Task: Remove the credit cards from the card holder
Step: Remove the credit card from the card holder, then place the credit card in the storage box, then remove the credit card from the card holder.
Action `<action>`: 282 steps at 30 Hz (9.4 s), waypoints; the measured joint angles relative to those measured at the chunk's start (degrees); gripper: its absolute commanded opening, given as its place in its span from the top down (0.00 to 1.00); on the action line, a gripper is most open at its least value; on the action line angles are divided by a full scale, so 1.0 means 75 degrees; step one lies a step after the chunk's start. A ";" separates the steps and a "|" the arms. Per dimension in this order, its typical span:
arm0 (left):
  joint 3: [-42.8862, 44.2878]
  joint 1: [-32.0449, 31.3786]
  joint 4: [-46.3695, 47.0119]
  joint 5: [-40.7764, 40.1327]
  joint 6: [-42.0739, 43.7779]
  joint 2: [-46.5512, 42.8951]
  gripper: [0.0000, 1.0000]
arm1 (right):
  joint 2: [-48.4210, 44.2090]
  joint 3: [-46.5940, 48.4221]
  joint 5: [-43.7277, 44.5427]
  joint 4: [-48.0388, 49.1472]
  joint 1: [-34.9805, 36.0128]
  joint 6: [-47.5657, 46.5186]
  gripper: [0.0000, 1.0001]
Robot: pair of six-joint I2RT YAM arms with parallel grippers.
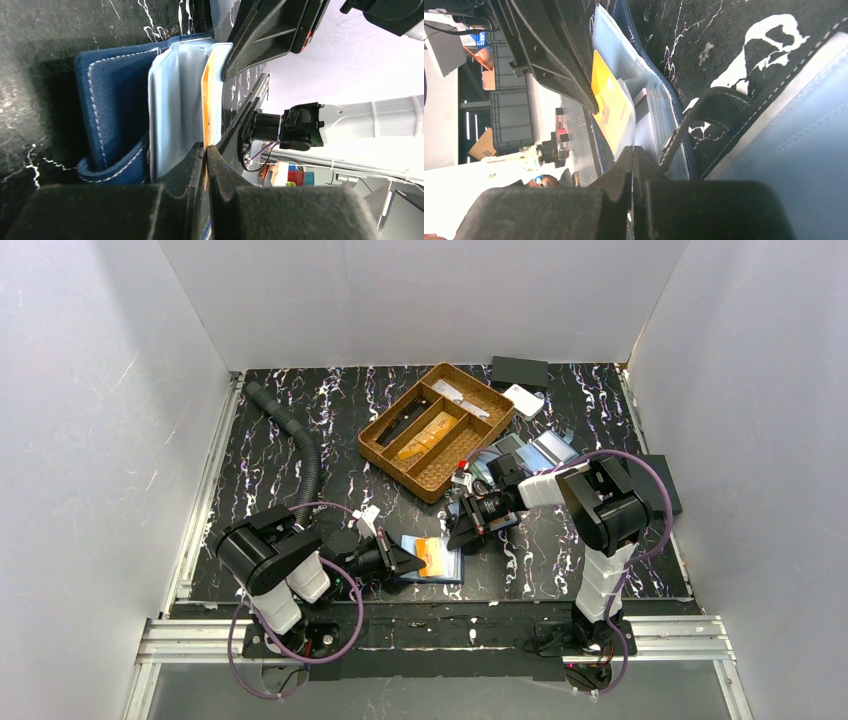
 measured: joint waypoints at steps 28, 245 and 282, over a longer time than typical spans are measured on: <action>-0.0396 0.0513 -0.0280 0.0178 0.0093 -0.1297 1.00 | -0.0647 0.1361 0.0472 -0.4214 -0.0015 -0.4552 0.52; 0.3293 -0.1291 -1.0430 -0.2588 0.2550 -0.6406 0.04 | -0.6091 0.0268 0.1376 -0.5316 -0.2515 -0.5601 0.02; 0.7662 -0.3008 -1.4364 -0.4739 0.1577 -0.0181 0.28 | -0.3952 -0.0321 0.1134 -0.3538 -0.1623 -0.4622 0.62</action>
